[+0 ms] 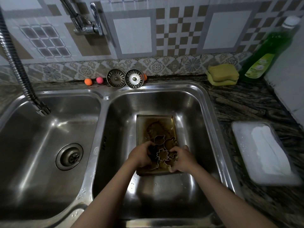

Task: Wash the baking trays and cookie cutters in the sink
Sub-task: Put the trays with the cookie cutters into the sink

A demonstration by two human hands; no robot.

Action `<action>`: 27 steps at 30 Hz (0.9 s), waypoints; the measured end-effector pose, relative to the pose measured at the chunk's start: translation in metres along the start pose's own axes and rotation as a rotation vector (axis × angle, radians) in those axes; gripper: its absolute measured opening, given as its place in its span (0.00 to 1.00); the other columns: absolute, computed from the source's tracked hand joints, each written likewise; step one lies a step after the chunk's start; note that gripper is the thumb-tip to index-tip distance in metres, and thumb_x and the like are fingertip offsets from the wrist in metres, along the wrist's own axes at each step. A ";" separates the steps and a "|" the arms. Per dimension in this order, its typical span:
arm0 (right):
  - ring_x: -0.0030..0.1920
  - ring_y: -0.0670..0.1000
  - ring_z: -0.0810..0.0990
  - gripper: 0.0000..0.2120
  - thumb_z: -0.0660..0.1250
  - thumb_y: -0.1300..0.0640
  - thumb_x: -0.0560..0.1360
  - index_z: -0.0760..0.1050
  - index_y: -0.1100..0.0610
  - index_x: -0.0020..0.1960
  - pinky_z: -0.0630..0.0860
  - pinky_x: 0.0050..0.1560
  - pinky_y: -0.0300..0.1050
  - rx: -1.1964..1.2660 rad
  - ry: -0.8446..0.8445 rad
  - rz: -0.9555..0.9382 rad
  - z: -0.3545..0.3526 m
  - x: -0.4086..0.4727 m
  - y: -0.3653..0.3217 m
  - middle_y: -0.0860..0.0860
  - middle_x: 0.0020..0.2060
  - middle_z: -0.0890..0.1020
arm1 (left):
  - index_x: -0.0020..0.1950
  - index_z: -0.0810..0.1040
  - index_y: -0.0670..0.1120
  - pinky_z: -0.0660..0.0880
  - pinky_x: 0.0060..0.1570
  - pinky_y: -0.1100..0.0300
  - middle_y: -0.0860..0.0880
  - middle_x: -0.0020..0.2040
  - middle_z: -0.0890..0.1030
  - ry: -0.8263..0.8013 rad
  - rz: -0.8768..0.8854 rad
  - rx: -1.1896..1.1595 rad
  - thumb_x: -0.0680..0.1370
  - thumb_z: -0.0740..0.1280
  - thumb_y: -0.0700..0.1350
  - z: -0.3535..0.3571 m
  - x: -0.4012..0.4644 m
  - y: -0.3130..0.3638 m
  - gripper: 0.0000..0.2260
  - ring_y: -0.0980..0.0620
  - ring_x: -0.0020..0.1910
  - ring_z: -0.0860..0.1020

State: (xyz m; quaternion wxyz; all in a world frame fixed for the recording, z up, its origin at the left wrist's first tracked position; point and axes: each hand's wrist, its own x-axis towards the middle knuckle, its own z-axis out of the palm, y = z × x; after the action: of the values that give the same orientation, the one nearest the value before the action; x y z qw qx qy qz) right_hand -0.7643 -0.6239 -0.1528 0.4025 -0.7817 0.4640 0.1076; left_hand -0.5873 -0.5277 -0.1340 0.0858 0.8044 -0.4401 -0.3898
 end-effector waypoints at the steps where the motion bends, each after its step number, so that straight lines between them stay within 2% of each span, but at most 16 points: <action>1: 0.61 0.57 0.74 0.38 0.81 0.58 0.60 0.70 0.47 0.66 0.77 0.55 0.46 0.001 0.012 -0.004 0.000 0.000 0.000 0.53 0.65 0.64 | 0.68 0.69 0.54 0.74 0.40 0.59 0.51 0.49 0.79 0.009 -0.004 -0.003 0.66 0.75 0.38 0.001 0.000 -0.001 0.32 0.50 0.48 0.77; 5: 0.51 0.51 0.75 0.35 0.80 0.59 0.61 0.71 0.47 0.64 0.76 0.42 0.37 0.013 0.049 -0.017 0.002 -0.002 -0.002 0.53 0.64 0.65 | 0.63 0.75 0.52 0.76 0.42 0.57 0.50 0.51 0.81 0.060 0.002 0.032 0.70 0.72 0.39 0.004 0.000 -0.001 0.22 0.50 0.49 0.79; 7: 0.46 0.49 0.72 0.33 0.79 0.59 0.62 0.71 0.46 0.63 0.72 0.34 0.33 0.026 0.066 -0.016 0.004 -0.002 -0.002 0.53 0.62 0.65 | 0.60 0.77 0.51 0.75 0.41 0.58 0.50 0.51 0.82 0.094 0.016 0.062 0.72 0.68 0.38 0.006 0.000 -0.001 0.18 0.50 0.49 0.79; 9: 0.44 0.48 0.72 0.31 0.79 0.58 0.62 0.71 0.47 0.62 0.71 0.32 0.32 0.047 0.091 -0.008 0.007 -0.003 -0.003 0.52 0.60 0.65 | 0.56 0.79 0.51 0.72 0.38 0.60 0.50 0.50 0.82 0.133 0.027 0.056 0.73 0.65 0.38 0.008 -0.002 -0.001 0.14 0.50 0.47 0.79; 12: 0.45 0.49 0.73 0.30 0.79 0.57 0.61 0.71 0.47 0.60 0.78 0.40 0.39 0.095 0.115 0.005 0.007 -0.003 -0.005 0.52 0.58 0.65 | 0.52 0.80 0.52 0.68 0.35 0.63 0.51 0.45 0.82 0.191 0.041 0.028 0.73 0.65 0.38 0.011 -0.006 -0.004 0.12 0.52 0.43 0.79; 15: 0.49 0.50 0.74 0.29 0.80 0.56 0.60 0.72 0.48 0.58 0.77 0.46 0.40 0.136 0.140 -0.010 0.003 -0.005 -0.007 0.52 0.57 0.66 | 0.51 0.81 0.52 0.70 0.36 0.62 0.51 0.43 0.83 0.246 0.064 -0.018 0.71 0.66 0.36 0.010 -0.012 -0.005 0.13 0.51 0.45 0.80; 20: 0.51 0.49 0.74 0.29 0.81 0.57 0.59 0.73 0.48 0.57 0.73 0.42 0.34 0.202 0.155 -0.054 -0.003 -0.023 -0.012 0.52 0.57 0.67 | 0.48 0.82 0.50 0.76 0.45 0.58 0.51 0.44 0.84 0.333 0.136 -0.088 0.70 0.69 0.37 0.005 -0.030 -0.008 0.11 0.51 0.46 0.80; 23: 0.52 0.48 0.74 0.29 0.80 0.58 0.61 0.71 0.47 0.57 0.72 0.44 0.32 0.193 0.116 -0.044 0.000 -0.043 -0.012 0.51 0.57 0.66 | 0.48 0.82 0.50 0.75 0.46 0.60 0.51 0.47 0.83 0.315 0.203 -0.073 0.71 0.69 0.37 0.008 -0.048 -0.011 0.11 0.52 0.48 0.79; 27: 0.55 0.52 0.75 0.29 0.80 0.59 0.61 0.71 0.47 0.57 0.78 0.51 0.41 0.149 0.042 0.015 0.012 -0.072 -0.009 0.51 0.59 0.67 | 0.50 0.82 0.51 0.75 0.50 0.57 0.52 0.52 0.81 0.216 0.244 0.049 0.73 0.68 0.38 0.017 -0.066 -0.016 0.10 0.53 0.52 0.78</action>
State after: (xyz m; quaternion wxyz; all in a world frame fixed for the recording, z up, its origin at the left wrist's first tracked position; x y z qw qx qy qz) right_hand -0.7939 -0.5671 -0.1171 0.4489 -0.7482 0.4849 0.0594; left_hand -0.6092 -0.4634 -0.1166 0.1597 0.7840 -0.5321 -0.2769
